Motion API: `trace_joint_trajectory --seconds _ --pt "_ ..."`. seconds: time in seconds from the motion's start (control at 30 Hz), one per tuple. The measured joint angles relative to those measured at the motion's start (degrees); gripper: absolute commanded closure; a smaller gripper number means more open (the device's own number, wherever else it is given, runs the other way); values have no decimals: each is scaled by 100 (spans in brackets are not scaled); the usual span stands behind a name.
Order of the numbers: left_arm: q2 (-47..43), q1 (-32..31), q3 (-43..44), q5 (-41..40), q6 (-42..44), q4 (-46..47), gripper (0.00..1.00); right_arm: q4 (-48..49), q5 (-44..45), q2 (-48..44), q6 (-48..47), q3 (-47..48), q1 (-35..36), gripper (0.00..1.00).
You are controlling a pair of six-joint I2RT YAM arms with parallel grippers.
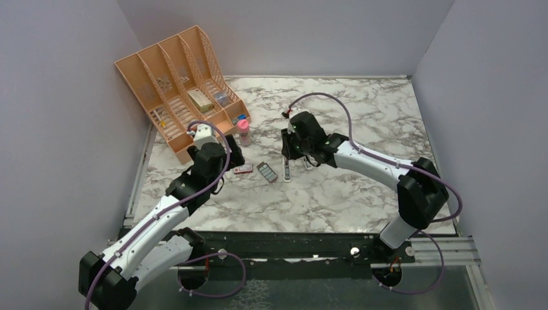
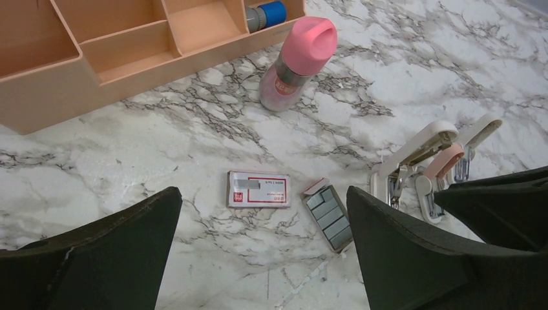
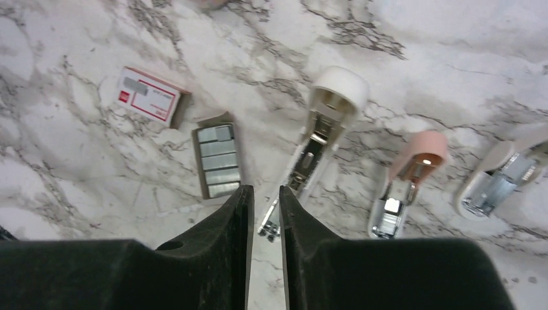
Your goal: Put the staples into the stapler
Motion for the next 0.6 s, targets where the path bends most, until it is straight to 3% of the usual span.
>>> trace_joint_trajectory --seconds 0.27,0.6 --pt "-138 0 2 -4 22 -28 1 -13 -9 826 55 610 623 69" --pt "-177 0 2 -9 70 -59 1 -350 212 1849 144 1436 1014 69"
